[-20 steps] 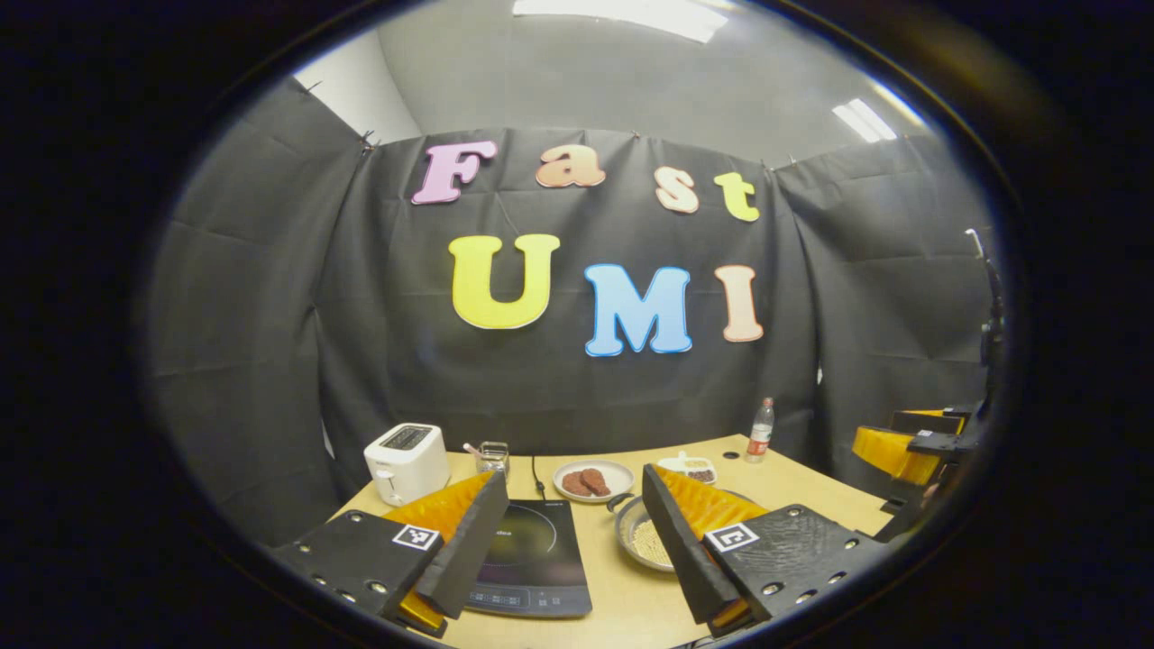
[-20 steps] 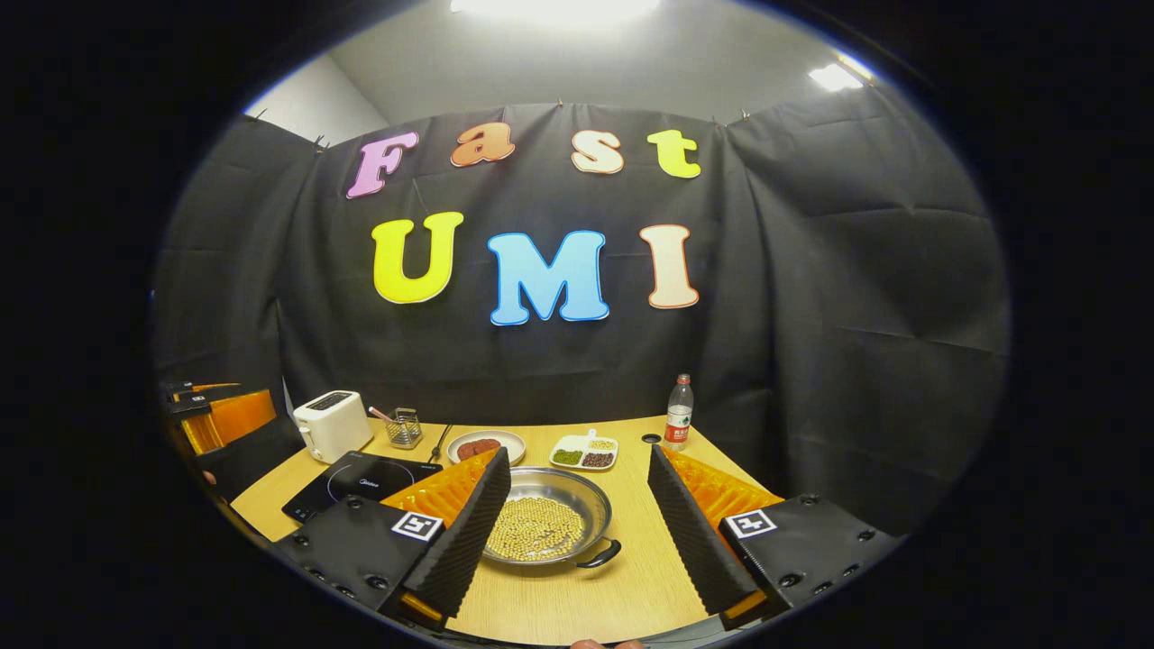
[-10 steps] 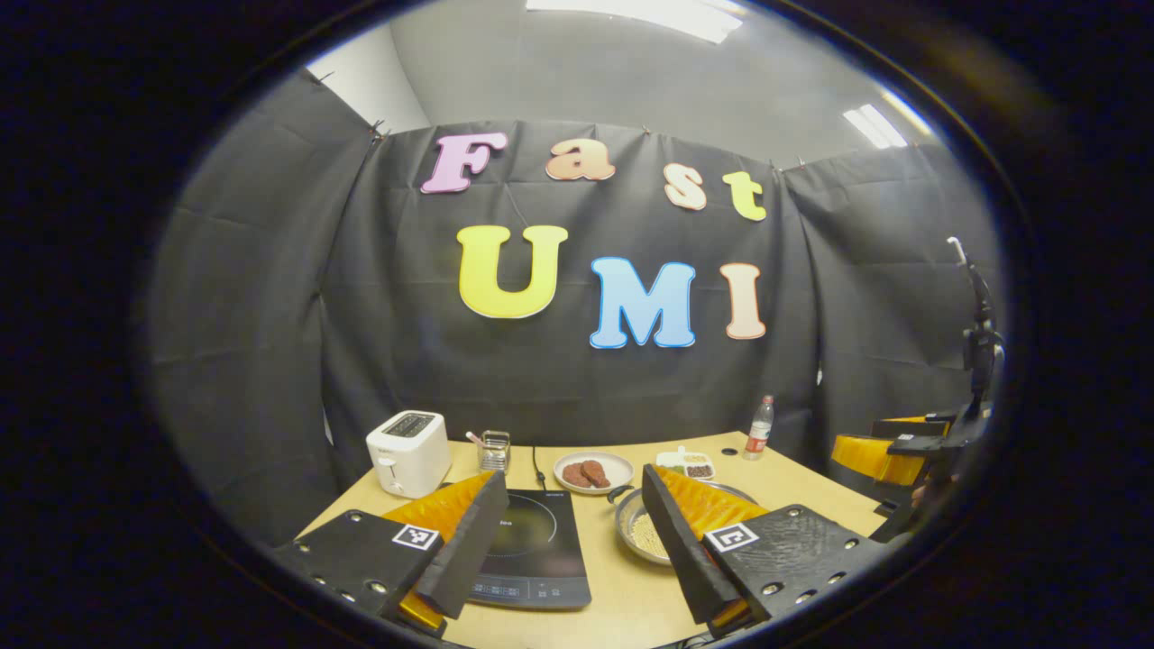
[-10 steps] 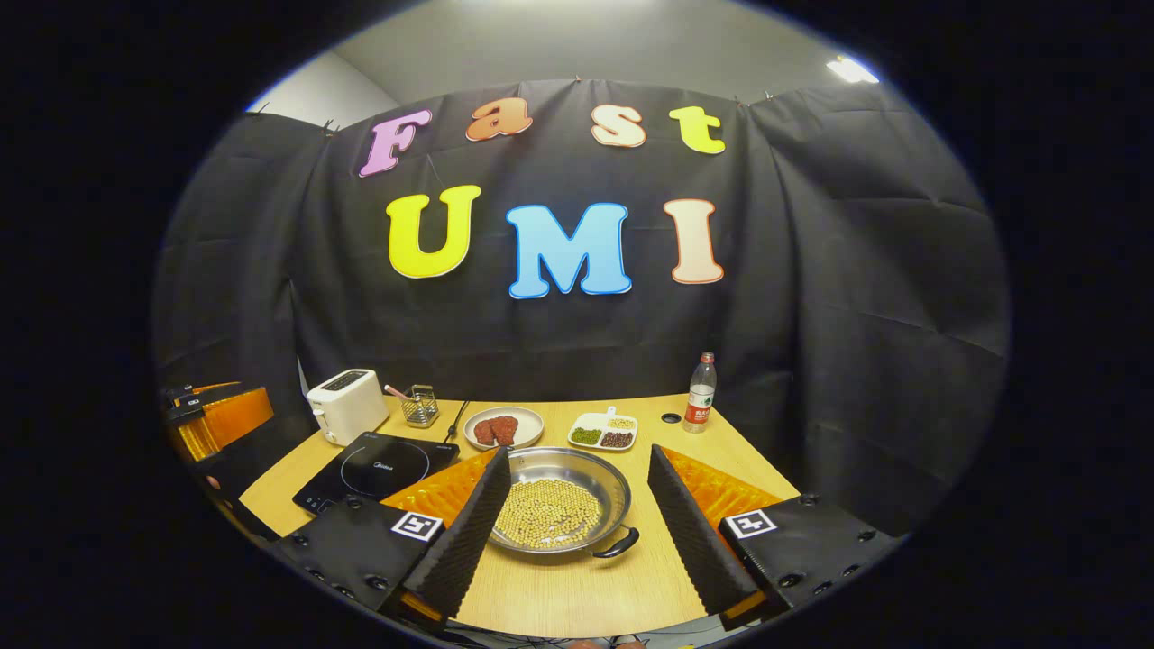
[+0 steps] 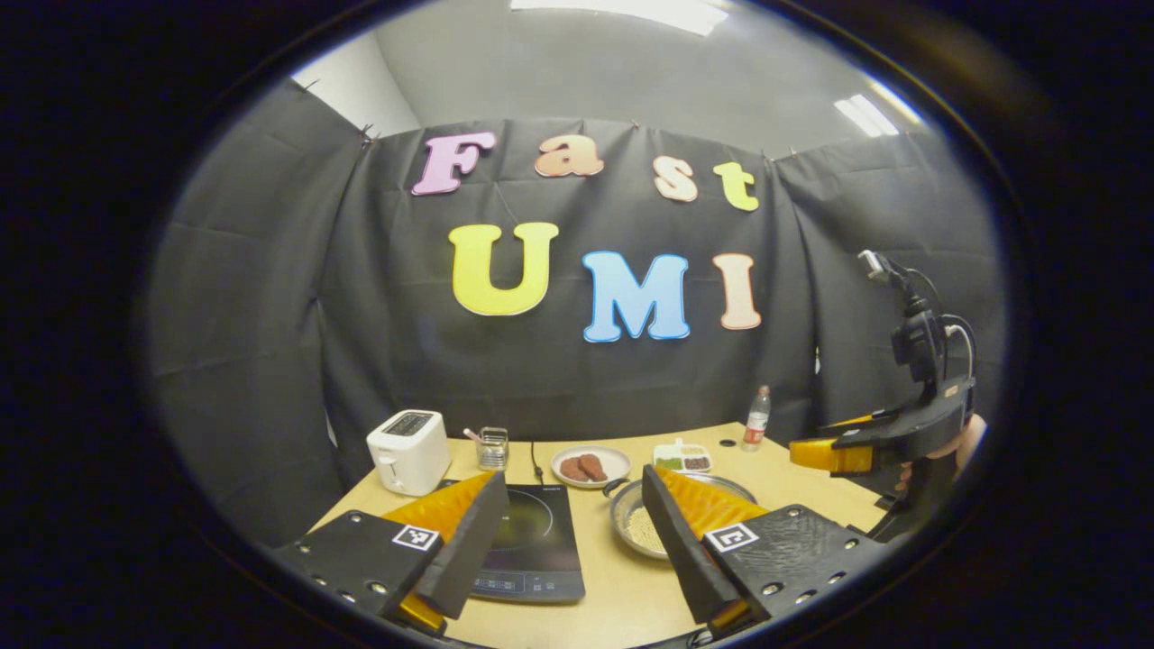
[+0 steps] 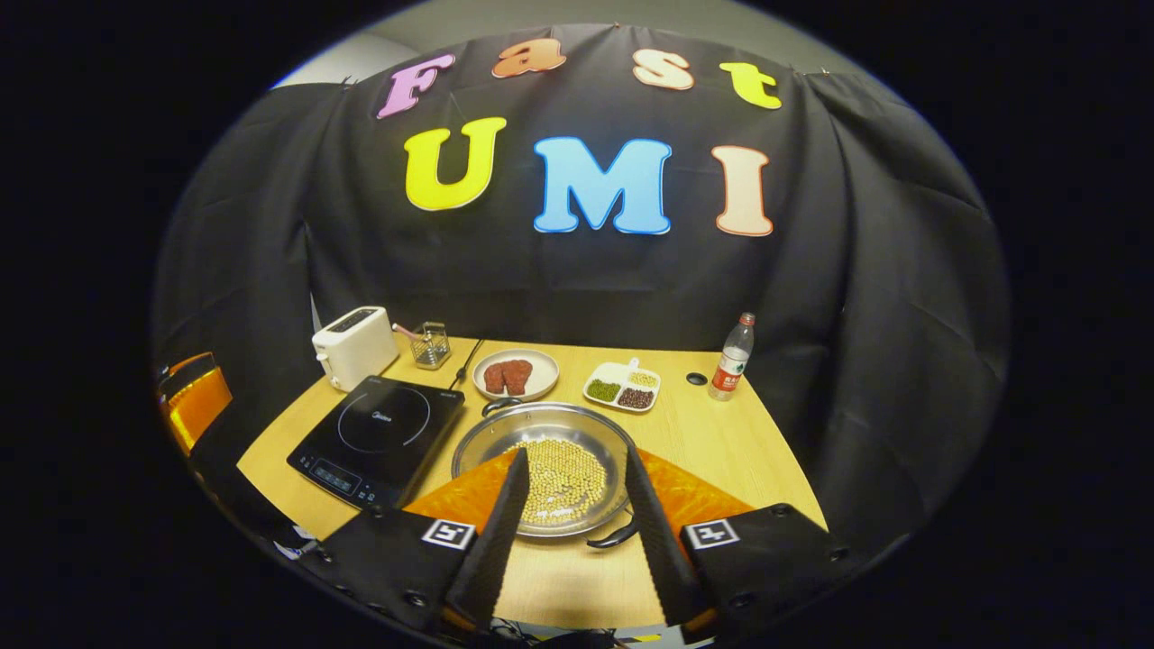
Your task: First push the handle of the pot to place it horizontally, then grasp the pot with both hands and set it on the induction cooktop.
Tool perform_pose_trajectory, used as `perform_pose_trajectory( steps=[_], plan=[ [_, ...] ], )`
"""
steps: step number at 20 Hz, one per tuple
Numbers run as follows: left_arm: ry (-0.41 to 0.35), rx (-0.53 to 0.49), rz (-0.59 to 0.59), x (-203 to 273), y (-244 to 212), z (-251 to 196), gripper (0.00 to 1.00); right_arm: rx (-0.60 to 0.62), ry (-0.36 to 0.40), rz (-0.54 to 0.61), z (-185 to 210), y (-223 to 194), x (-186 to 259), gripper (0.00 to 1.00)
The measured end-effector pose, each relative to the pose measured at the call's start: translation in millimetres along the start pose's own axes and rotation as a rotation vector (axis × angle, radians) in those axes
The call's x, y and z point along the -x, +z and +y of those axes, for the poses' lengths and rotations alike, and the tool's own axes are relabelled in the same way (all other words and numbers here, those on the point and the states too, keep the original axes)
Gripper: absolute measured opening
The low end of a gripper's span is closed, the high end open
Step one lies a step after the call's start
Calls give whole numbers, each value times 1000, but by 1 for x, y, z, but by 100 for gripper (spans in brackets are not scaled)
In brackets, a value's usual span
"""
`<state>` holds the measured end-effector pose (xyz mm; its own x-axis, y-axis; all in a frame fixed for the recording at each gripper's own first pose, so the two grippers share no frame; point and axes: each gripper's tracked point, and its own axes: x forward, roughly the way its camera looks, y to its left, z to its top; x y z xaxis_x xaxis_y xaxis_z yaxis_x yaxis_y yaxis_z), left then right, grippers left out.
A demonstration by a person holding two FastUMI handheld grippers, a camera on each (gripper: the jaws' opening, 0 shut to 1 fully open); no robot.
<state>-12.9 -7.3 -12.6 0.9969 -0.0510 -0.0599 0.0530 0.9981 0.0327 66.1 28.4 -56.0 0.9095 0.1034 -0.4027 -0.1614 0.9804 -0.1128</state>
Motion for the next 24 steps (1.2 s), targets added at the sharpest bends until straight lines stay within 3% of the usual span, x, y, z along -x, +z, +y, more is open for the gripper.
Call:
perform_pose_trajectory(
  steps=[1, 2, 5, 11, 12, 16, 17, 19, 24],
  plan=[
    [-4, 29, 18, -3, -3, -5, 90, 9, 20, 29, 6, -8, -5, 62],
    [-8, 55, 30, -5, -4, -10, 88, 11, 48, 54, 10, -11, -9, 41],
    [29, 56, 47, -11, -2, -5, 91, 34, 99, 93, 17, -19, -18, 5],
    [96, 64, 101, -27, -14, -2, 87, 50, 252, 249, 24, -53, -37, 2],
    [105, 75, 114, -28, -19, -5, 91, 68, 264, 268, 22, -58, -41, 2],
    [149, 95, 159, -33, -32, -10, 91, 113, 325, 393, 17, -92, -49, 2],
    [165, 92, 162, -33, -32, -11, 87, 112, 334, 428, 16, -102, -50, 2],
    [198, 82, 178, -34, -37, -11, 91, 110, 361, 481, 18, -119, -53, 0],
    [263, 72, 224, -33, -49, -18, 87, 147, 427, 570, 16, -156, -72, 0]
  ],
)
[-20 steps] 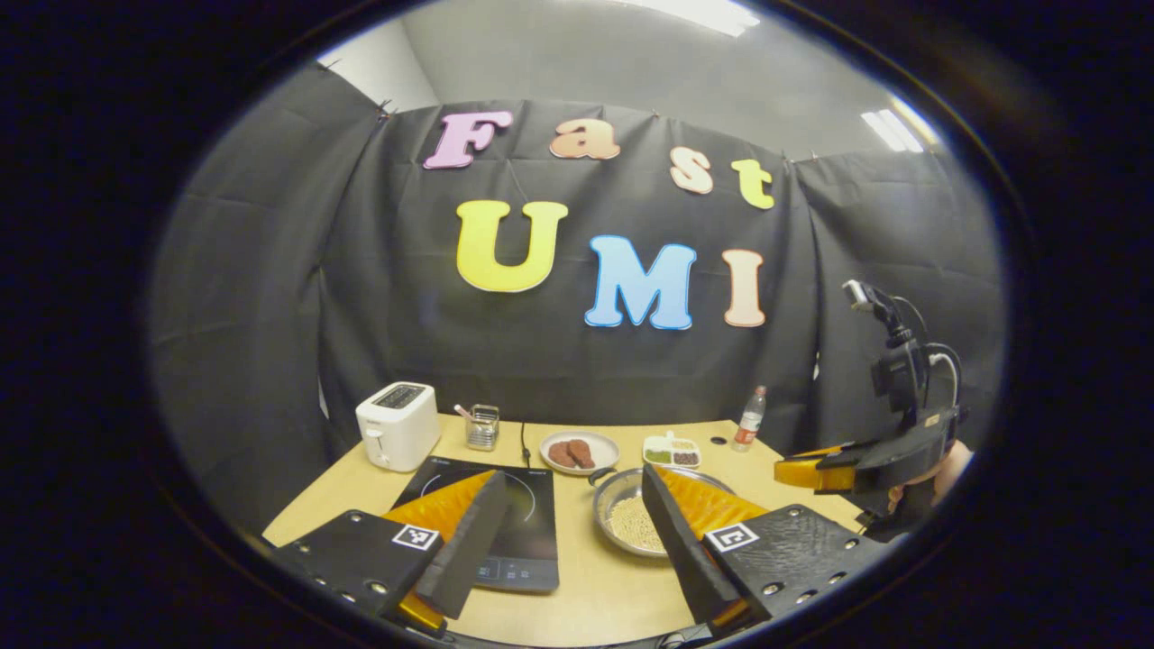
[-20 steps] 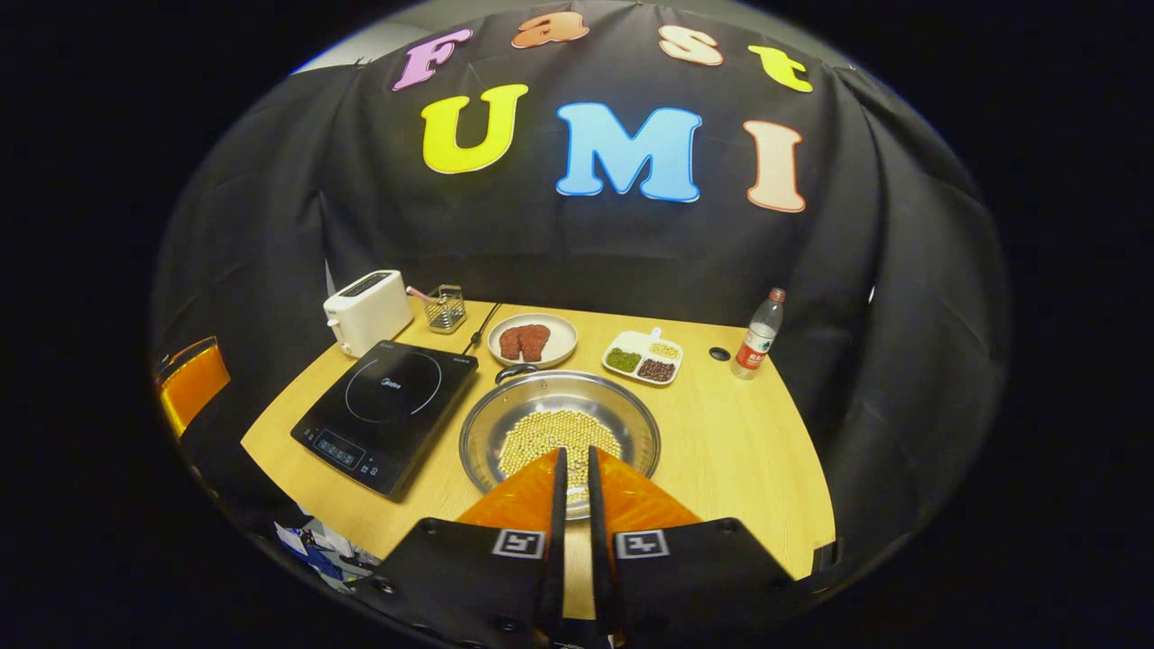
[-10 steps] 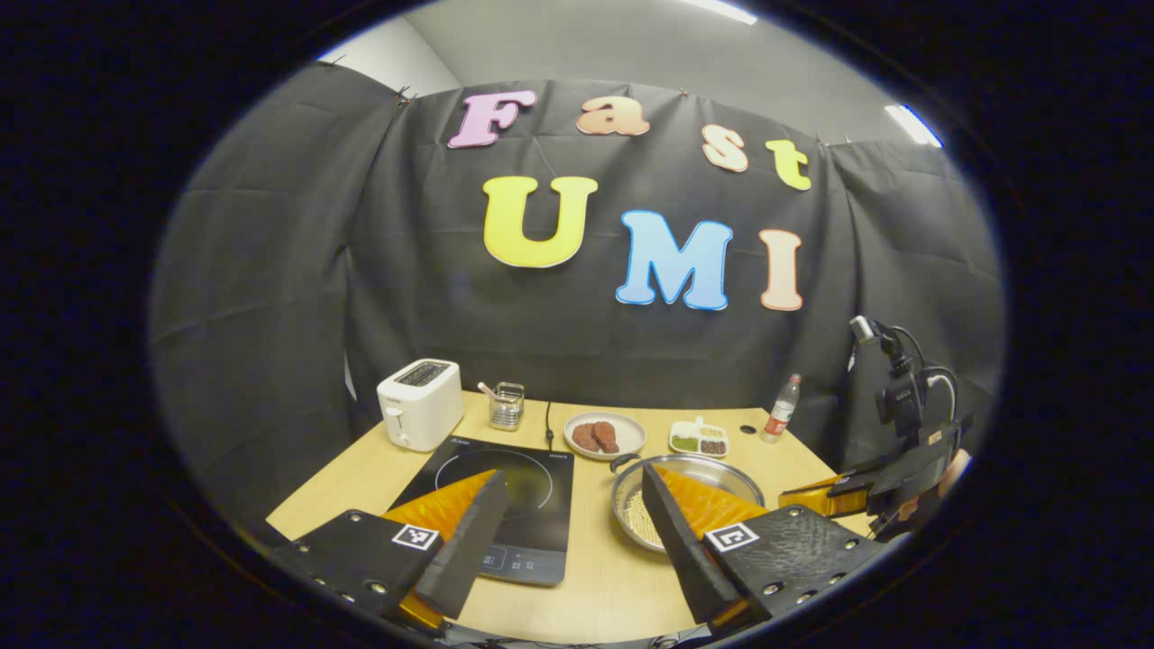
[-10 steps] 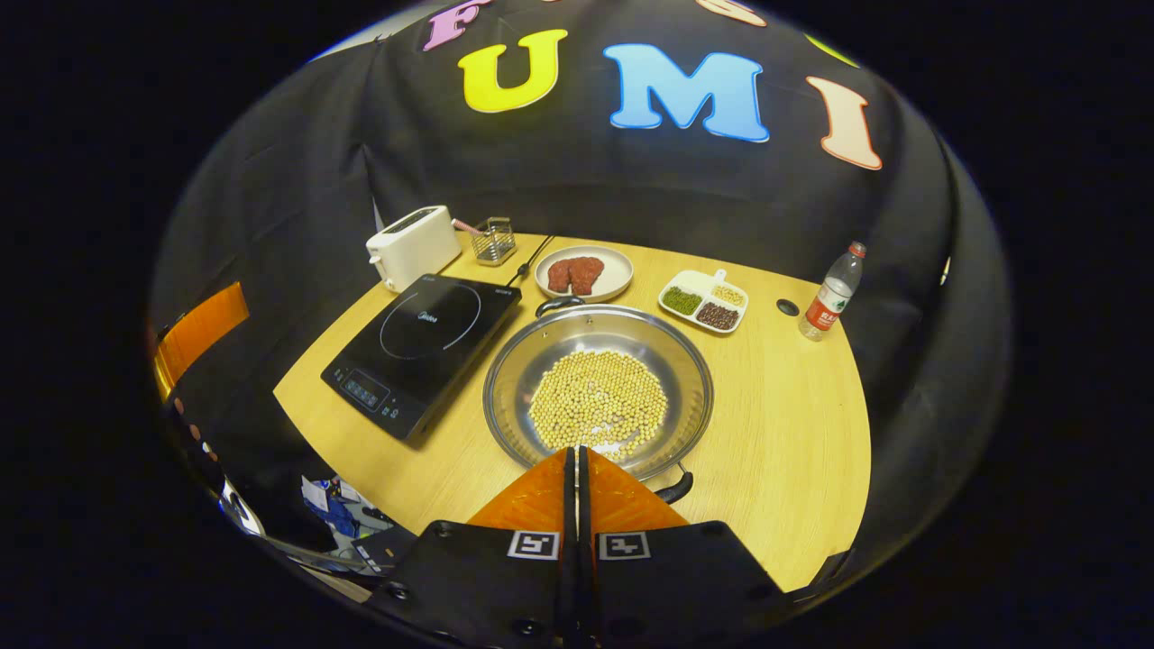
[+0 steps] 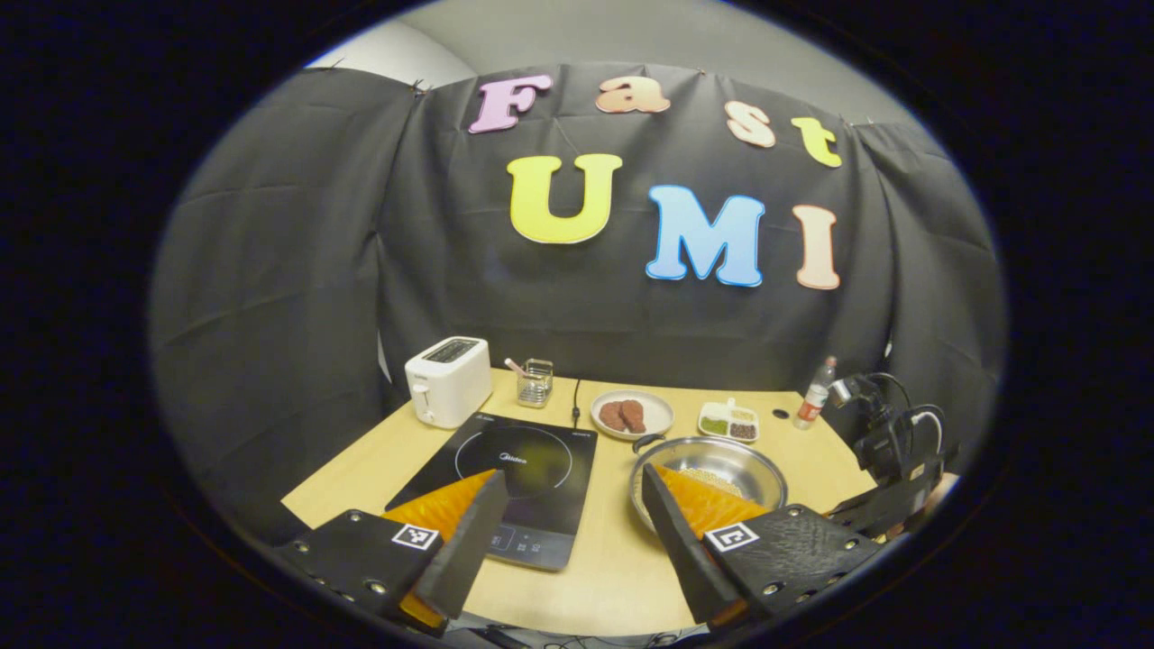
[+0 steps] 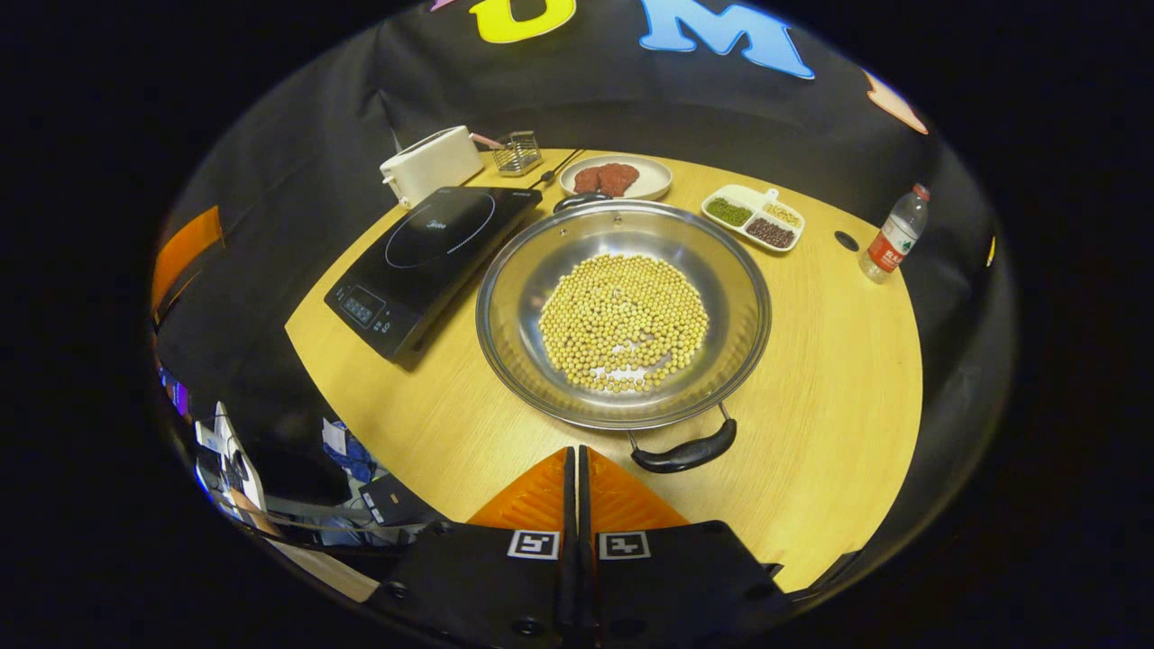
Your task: First push the handle of the pot to place it horizontally, then grasp the pot with both hands and set it on the induction cooktop.
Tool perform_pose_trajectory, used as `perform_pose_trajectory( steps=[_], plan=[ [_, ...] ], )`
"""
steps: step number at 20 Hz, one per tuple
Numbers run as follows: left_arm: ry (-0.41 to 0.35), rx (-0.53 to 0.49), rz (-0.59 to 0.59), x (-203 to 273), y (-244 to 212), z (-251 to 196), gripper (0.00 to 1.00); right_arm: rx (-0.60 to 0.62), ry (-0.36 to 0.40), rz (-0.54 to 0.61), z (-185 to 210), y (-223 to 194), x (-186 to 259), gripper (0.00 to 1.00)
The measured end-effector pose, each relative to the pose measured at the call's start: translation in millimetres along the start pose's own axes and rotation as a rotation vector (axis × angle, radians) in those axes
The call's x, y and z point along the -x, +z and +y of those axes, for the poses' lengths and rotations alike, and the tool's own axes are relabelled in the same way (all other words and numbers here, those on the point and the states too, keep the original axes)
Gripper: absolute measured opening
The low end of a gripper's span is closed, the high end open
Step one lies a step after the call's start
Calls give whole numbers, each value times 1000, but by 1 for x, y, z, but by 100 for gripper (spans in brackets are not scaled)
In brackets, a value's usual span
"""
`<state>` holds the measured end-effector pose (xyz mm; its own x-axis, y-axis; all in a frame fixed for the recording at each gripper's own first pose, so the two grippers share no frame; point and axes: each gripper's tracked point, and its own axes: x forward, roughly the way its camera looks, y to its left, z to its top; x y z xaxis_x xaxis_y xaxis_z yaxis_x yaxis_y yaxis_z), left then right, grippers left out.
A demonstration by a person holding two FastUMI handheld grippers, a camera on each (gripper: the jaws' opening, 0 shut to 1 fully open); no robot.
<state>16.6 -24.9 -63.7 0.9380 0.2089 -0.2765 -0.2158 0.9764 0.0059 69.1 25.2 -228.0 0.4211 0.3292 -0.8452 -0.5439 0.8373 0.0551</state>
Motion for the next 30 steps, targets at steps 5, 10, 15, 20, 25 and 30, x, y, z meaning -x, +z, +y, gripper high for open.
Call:
perform_pose_trajectory(
  steps=[5, 10, 15, 20, 25, 30],
  plan=[
    [56, -6, 51, 1, -11, -16, 91, -14, 84, 41, 1, -6, -27, 2],
    [38, 26, 103, -2, -24, -49, 91, -18, 91, 38, -11, -3, -38, 2],
    [51, 33, 122, -6, -28, -78, 91, -39, 97, 34, -24, -5, -42, 2],
    [65, 29, 106, -6, -24, -101, 88, 62, 91, 41, -34, -14, -45, 2],
    [56, 23, 89, -7, -18, -114, 91, 60, 39, 12, -58, -13, -44, 2],
    [31, 8, 76, -18, -9, -104, 91, 42, -31, 16, -88, -9, -43, 2]
  ],
)
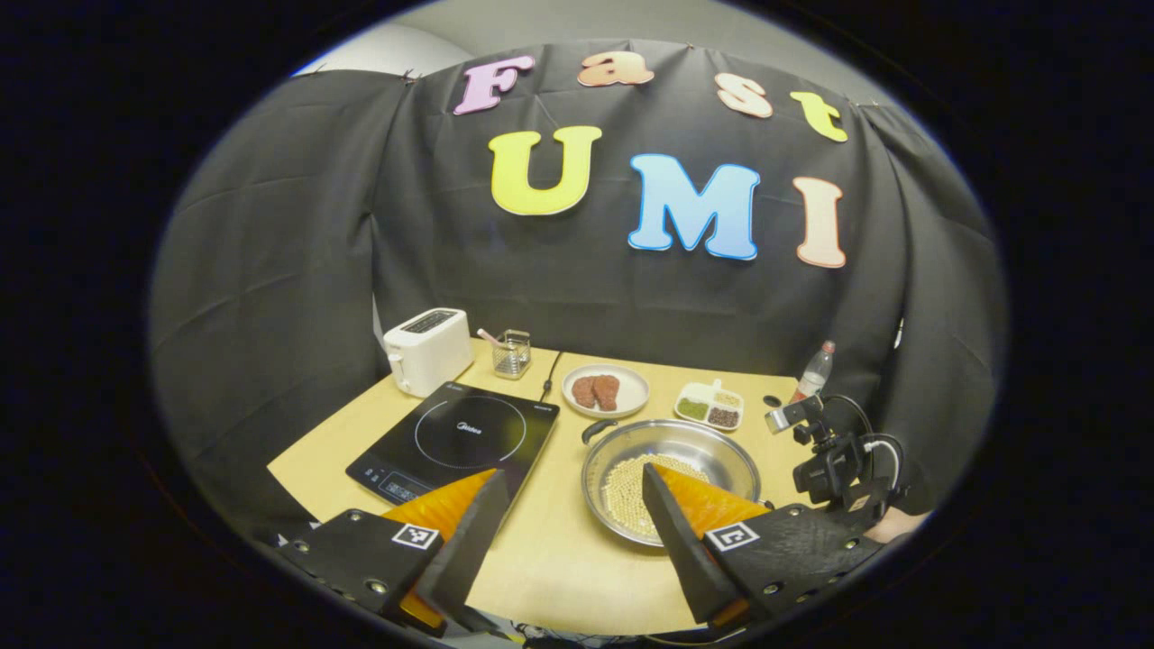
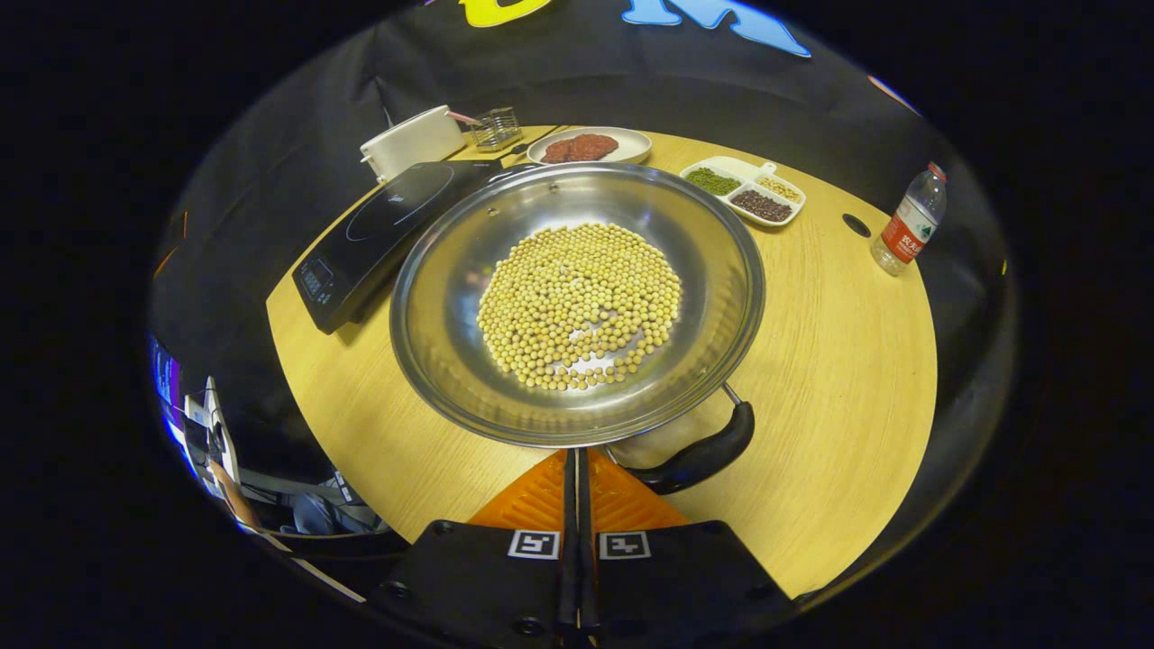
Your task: First push the handle of the pot to place it horizontally, then grasp the pot with both hands and set it on the induction cooktop.
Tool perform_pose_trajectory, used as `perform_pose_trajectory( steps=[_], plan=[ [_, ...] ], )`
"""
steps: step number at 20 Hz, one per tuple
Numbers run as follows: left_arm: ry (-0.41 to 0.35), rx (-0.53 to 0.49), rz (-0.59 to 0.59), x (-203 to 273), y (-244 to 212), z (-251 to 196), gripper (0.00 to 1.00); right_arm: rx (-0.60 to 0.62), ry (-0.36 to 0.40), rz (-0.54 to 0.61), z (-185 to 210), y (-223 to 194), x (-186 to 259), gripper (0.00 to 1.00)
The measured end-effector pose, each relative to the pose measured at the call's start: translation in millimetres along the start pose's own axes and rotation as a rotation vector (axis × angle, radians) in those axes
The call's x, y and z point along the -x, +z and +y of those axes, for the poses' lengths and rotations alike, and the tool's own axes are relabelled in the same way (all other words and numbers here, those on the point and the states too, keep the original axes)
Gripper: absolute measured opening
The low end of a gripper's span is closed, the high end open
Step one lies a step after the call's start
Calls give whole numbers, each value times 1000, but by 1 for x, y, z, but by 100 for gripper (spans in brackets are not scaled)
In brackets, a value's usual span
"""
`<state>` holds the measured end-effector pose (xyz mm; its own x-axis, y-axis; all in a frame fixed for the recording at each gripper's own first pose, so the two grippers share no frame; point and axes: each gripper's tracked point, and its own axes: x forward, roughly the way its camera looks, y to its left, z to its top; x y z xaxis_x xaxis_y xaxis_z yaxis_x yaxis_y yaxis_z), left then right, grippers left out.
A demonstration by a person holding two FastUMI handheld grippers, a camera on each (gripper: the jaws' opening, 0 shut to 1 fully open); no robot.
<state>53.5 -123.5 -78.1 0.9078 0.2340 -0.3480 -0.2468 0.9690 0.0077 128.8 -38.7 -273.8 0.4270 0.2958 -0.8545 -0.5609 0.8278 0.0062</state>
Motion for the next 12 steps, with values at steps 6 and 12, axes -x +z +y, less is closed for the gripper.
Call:
perform_pose_trajectory(
  steps=[6, 12],
  plan=[
    [-22, 7, 6, -17, 2, 18, 91, 22, -105, 8, -39, 9, 1, 2],
    [-21, 10, 22, -23, -7, 29, 91, -59, -156, 11, -71, 15, -1, 2]
  ],
)
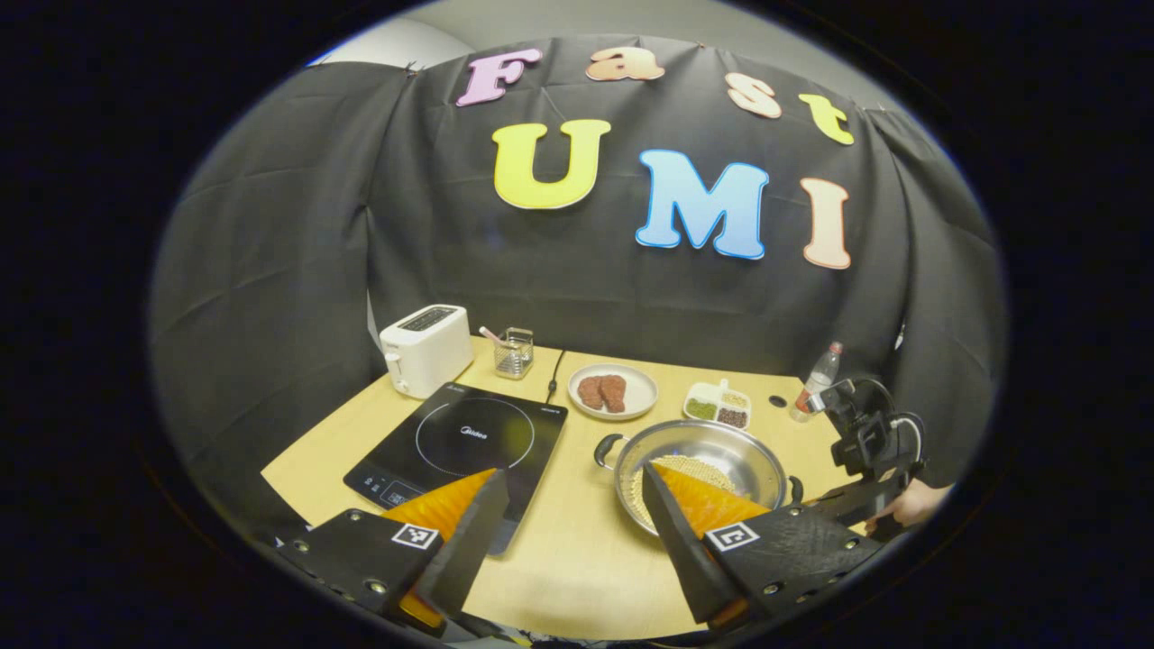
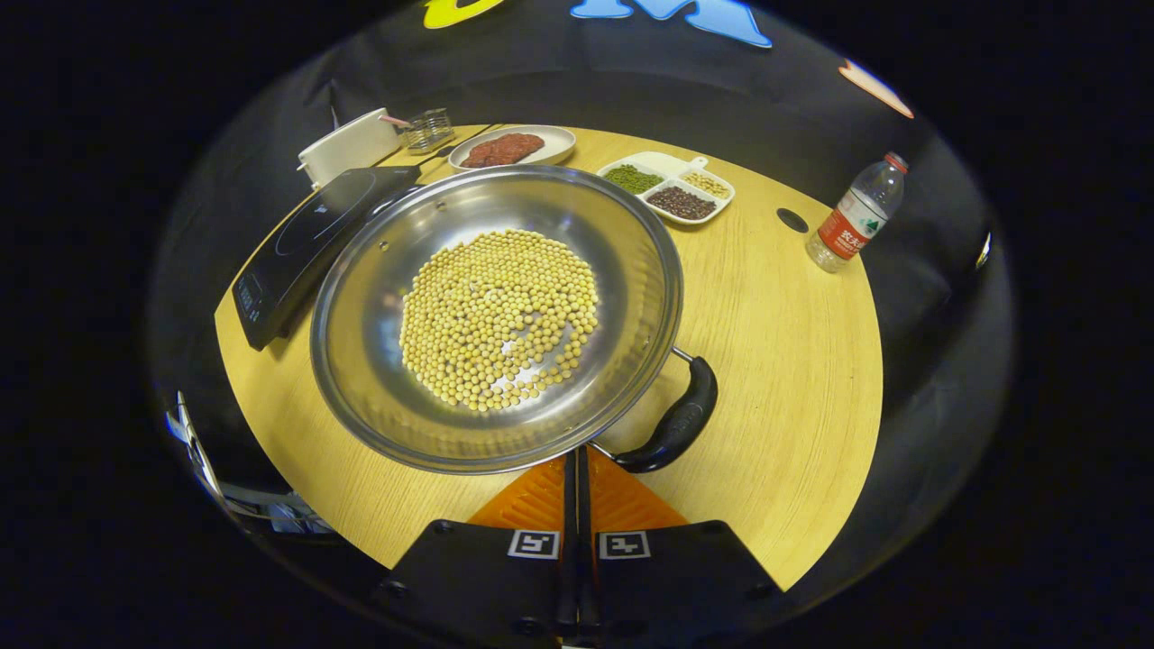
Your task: First push the handle of the pot to place it horizontally, then grasp the pot with both hands and set it on the induction cooktop.
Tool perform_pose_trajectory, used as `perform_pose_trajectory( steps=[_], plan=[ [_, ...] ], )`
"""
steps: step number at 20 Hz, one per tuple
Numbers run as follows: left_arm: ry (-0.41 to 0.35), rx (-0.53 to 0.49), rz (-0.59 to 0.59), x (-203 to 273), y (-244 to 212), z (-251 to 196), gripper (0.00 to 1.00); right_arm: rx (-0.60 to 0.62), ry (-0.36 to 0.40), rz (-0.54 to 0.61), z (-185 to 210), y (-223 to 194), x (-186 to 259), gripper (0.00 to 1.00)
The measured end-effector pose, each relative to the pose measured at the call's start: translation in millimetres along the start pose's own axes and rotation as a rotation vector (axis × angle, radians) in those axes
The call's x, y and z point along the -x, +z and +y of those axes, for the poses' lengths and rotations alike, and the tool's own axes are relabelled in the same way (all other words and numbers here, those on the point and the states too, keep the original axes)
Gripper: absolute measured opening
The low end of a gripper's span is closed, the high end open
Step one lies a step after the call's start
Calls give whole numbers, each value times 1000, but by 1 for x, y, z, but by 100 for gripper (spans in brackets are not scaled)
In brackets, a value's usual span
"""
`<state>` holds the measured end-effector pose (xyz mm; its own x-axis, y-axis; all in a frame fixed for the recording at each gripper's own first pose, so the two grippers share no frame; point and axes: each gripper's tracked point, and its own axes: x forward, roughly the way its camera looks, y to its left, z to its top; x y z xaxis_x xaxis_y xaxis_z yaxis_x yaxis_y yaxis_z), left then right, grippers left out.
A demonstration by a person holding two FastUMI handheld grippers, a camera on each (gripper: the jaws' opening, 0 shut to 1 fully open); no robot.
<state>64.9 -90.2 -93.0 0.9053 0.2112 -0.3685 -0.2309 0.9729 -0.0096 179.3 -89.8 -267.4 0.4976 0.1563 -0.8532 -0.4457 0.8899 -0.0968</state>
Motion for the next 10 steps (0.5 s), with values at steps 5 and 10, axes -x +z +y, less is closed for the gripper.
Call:
perform_pose_trajectory(
  steps=[5, 10],
  plan=[
    [3, -10, 24, -5, -9, 6, 91, -119, -24, -6, -20, 9, -4, 2],
    [-24, -14, 32, -9, -13, 7, 91, -218, -33, -14, -37, 17, -6, 2]
  ],
)
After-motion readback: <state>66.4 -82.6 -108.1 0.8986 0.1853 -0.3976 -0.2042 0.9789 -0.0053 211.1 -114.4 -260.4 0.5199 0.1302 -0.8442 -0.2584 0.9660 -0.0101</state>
